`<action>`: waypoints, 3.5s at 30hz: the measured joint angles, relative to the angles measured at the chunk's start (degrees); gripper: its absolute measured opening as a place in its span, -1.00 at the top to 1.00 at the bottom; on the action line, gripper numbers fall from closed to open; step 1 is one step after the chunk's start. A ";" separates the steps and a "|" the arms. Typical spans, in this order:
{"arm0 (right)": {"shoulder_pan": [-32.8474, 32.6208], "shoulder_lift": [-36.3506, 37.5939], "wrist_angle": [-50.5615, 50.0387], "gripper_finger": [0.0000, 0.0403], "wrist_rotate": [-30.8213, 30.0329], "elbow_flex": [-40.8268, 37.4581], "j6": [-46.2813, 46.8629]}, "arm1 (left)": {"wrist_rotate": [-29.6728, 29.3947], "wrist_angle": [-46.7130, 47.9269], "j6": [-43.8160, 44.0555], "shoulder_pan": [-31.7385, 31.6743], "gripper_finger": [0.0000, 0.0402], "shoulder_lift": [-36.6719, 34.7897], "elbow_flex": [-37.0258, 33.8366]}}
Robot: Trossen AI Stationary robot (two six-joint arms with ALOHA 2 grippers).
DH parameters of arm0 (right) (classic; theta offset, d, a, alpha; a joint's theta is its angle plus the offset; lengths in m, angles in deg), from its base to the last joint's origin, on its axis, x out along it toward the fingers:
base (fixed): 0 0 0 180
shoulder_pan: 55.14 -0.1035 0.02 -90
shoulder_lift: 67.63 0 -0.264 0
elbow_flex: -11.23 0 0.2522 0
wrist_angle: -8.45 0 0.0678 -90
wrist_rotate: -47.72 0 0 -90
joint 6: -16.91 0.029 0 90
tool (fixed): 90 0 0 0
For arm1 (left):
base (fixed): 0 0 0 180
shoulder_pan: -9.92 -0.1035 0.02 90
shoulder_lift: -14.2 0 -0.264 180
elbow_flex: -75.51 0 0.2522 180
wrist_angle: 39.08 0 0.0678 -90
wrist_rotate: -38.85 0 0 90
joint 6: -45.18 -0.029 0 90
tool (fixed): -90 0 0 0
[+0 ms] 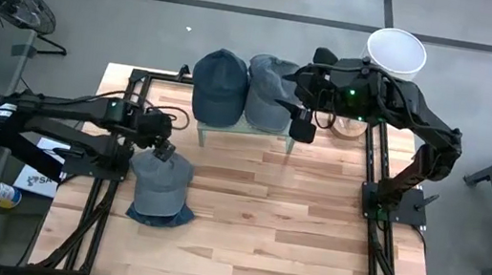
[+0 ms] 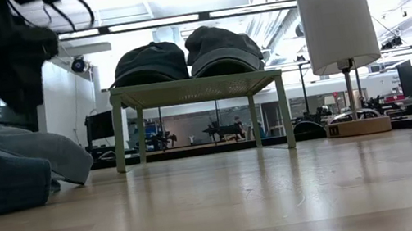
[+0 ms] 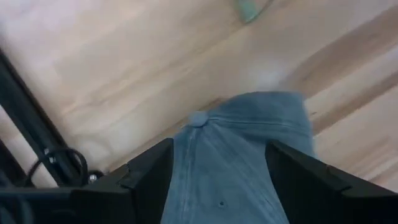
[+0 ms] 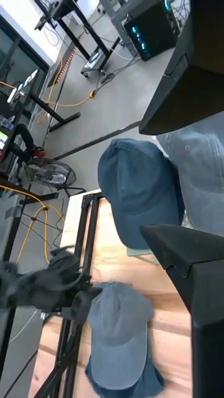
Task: Pick & Place hat
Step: Stack the gray cap on the gray cap on the shelf
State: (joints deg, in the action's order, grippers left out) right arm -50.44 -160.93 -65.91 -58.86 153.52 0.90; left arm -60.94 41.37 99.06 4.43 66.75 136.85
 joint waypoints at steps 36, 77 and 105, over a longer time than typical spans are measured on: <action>-0.62 -0.04 -4.19 -0.18 -1.48 0.00 3.57 | 13.34 -6.96 5.95 -11.02 -0.29 17.44 -4.71; -0.59 -0.07 -3.66 -0.18 -2.17 0.00 9.51 | 7.79 8.38 -0.45 -0.50 0.98 12.05 34.66; -1.01 -1.86 -5.65 -0.18 17.06 0.04 50.46 | -20.59 -29.80 -28.07 13.93 0.99 22.84 36.27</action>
State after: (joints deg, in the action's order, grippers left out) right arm -51.45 -162.78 -71.56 -41.81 153.57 51.36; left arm -81.54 11.57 70.98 18.36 89.60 173.13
